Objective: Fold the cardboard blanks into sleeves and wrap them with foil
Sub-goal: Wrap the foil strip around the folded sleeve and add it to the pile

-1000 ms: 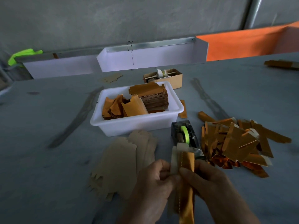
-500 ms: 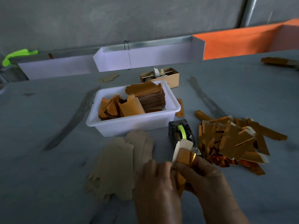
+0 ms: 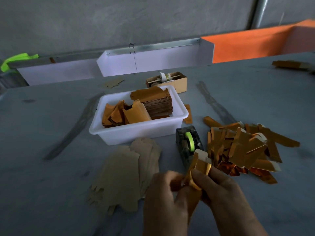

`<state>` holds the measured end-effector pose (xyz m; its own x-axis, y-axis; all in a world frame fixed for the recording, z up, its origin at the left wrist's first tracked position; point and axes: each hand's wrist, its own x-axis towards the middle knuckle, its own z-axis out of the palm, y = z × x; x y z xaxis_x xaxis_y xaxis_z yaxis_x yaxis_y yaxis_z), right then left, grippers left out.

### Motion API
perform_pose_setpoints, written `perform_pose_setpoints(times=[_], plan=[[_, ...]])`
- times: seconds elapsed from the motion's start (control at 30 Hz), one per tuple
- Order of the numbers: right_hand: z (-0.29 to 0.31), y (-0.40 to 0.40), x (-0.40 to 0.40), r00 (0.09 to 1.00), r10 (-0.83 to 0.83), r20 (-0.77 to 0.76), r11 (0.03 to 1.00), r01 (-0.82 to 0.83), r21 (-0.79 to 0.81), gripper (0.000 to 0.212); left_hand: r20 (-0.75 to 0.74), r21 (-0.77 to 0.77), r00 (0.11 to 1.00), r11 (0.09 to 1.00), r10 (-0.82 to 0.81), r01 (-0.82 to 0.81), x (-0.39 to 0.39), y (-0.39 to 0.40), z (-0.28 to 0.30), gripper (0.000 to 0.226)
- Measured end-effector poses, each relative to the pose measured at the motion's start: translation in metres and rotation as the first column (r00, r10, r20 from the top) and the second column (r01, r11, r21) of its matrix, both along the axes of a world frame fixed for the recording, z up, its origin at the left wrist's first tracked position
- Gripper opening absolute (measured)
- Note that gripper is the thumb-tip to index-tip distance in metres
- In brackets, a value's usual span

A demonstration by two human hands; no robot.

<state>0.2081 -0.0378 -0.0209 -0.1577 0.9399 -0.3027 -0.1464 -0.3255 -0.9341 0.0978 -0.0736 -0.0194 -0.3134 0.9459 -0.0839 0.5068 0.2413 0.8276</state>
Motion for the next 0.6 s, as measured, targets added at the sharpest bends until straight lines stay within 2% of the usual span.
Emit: perform_pose_setpoints(times=[0.07, 0.1, 0.17, 0.2, 0.3, 0.37, 0.5, 0.6], plan=[[0.000, 0.002, 0.002, 0.999, 0.037, 0.001, 0.999, -0.037, 0.005, 0.020, 0.366, -0.099, 0.930, 0.995, 0.024, 0.014, -0.013, 0.002, 0.003, 0.009], [0.002, 0.002, 0.003, 0.998, 0.066, 0.011, 0.998, -0.066, 0.007, 0.021, 0.463, -0.104, 0.886, 0.994, 0.022, 0.030, -0.017, 0.002, 0.004, 0.010], [0.004, 0.003, 0.007, 0.992, 0.099, 0.081, 0.994, -0.103, 0.045, 0.018, 0.513, -0.097, 0.857, 0.995, 0.048, 0.003, -0.021, 0.006, 0.003, 0.011], [0.003, 0.005, 0.011, 0.982, 0.076, 0.170, 0.990, -0.095, 0.103, 0.016, 0.523, -0.094, 0.848, 0.994, 0.089, -0.046, -0.022, 0.007, 0.002, 0.013], [0.005, 0.016, 0.029, 0.881, -0.186, 0.435, 0.939, 0.030, 0.341, 0.005, 0.577, -0.100, 0.793, 0.981, 0.193, -0.166, -0.025, 0.012, -0.004, 0.020], [0.005, 0.024, 0.038, 0.820, -0.255, 0.512, 0.910, 0.025, 0.413, 0.016, 0.634, -0.108, 0.741, 0.974, 0.223, -0.200, -0.026, 0.014, -0.009, 0.025], [0.000, 0.035, 0.038, 0.770, -0.161, 0.617, 0.913, -0.122, 0.390, 0.023, 0.714, -0.124, 0.662, 0.972, 0.226, -0.198, -0.022, 0.018, -0.018, 0.026], [-0.004, 0.041, 0.030, 0.741, -0.097, 0.664, 0.923, -0.182, 0.338, 0.020, 0.694, -0.121, 0.688, 0.976, 0.212, -0.179, -0.013, 0.019, -0.022, 0.027]])
